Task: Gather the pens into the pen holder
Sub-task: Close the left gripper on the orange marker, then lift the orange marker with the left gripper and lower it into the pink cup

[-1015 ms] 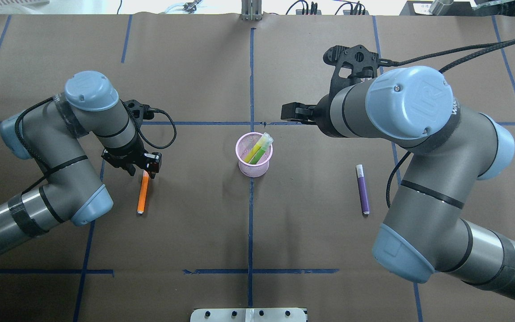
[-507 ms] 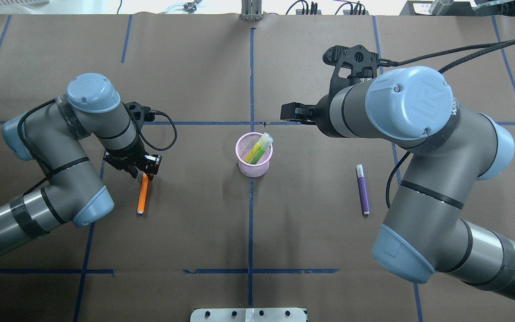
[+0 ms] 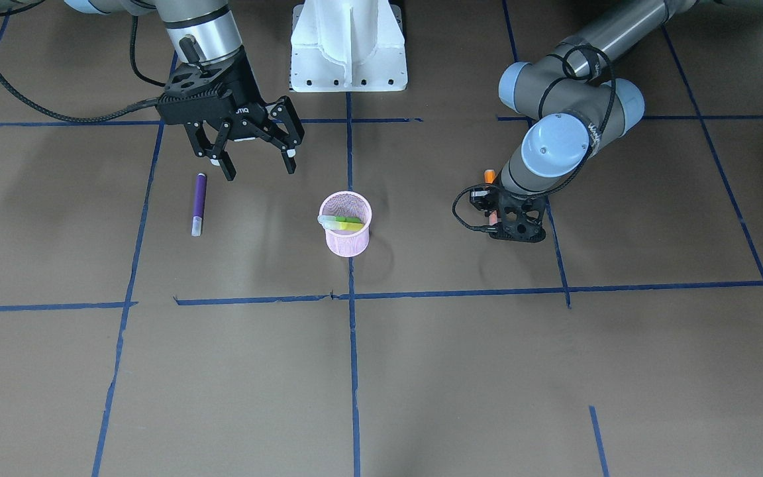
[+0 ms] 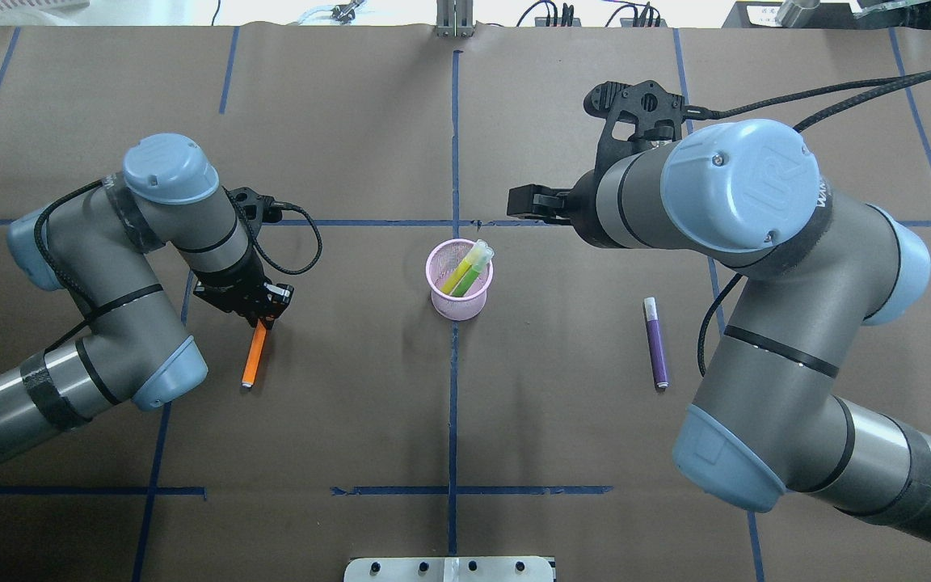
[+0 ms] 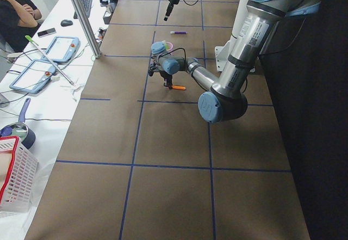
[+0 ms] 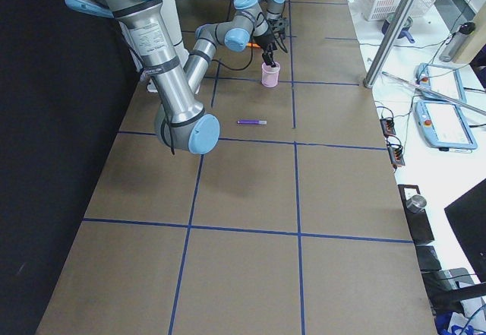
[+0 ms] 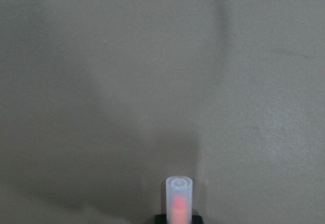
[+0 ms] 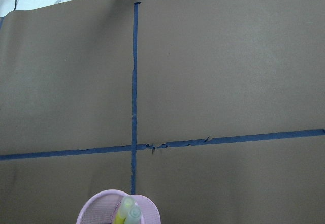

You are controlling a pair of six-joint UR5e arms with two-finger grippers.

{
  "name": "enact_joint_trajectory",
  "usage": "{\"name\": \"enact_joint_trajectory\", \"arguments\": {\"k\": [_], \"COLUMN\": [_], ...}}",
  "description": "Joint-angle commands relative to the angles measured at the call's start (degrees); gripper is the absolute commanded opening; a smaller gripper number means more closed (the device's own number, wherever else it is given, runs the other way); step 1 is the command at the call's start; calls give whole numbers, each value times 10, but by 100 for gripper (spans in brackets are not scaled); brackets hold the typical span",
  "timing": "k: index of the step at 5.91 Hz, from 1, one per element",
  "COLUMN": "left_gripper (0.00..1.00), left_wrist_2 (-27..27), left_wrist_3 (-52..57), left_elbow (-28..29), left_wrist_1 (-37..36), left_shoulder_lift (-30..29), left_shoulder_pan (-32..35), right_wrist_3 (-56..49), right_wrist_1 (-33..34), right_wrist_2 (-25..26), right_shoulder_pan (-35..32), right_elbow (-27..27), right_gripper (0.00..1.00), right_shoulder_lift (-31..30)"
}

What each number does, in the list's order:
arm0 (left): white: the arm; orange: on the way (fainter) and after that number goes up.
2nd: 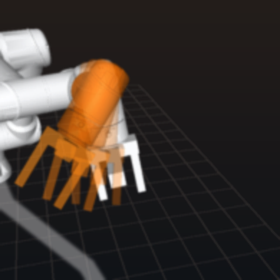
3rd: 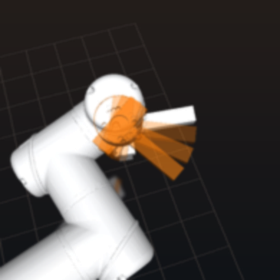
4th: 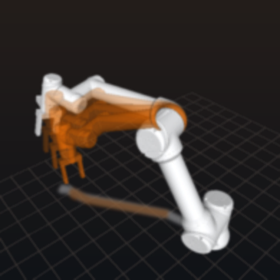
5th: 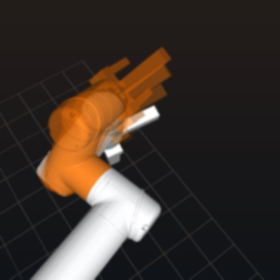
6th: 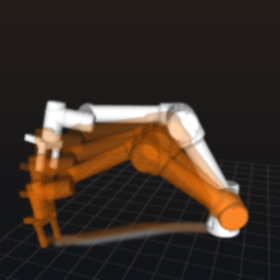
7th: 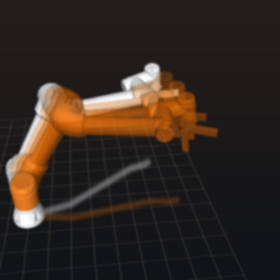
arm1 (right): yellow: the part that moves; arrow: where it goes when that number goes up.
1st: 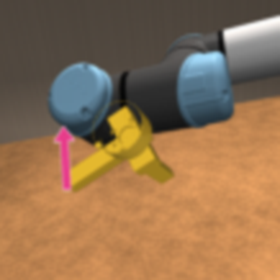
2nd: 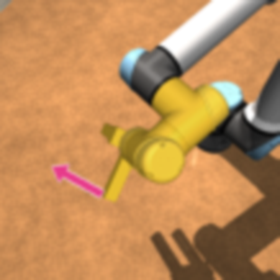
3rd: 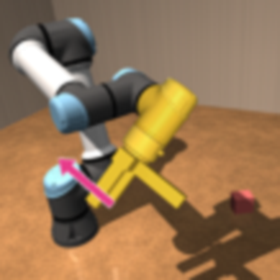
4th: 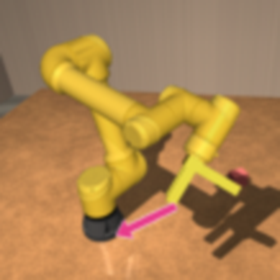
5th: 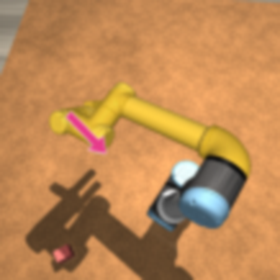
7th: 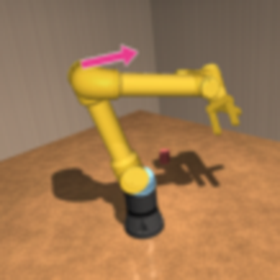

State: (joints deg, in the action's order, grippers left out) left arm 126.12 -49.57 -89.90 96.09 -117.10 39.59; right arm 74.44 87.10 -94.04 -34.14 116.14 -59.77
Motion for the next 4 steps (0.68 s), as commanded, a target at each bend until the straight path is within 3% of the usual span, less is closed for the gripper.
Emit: {"name": "enact_joint_trajectory", "arguments": {"k": [1, 2, 3, 4], "left_gripper": [0, 0, 0, 0], "left_wrist_2": [0, -31, -99, -173], "left_wrist_3": [-1, -7, -8, -8], "left_elbow": [-11, -52, -91, -107], "left_wrist_1": [5, 23, 35, 100], "left_shoulder_lift": [-40, -60, -68, -73], "left_shoulder_pan": [7, 10, 8, 3], "right_wrist_3": [0, 0, 0, 0], "right_wrist_1": [0, 0, 0, 0], "right_wrist_2": [-1, -1, -1, -1], "right_shoulder_pan": [-4, -6, -6, -8], "right_elbow": [8, 18, 23, 35], "right_gripper": [99, 99, 99, 99], "right_shoulder_lift": [0, -3, -5, -15]}}
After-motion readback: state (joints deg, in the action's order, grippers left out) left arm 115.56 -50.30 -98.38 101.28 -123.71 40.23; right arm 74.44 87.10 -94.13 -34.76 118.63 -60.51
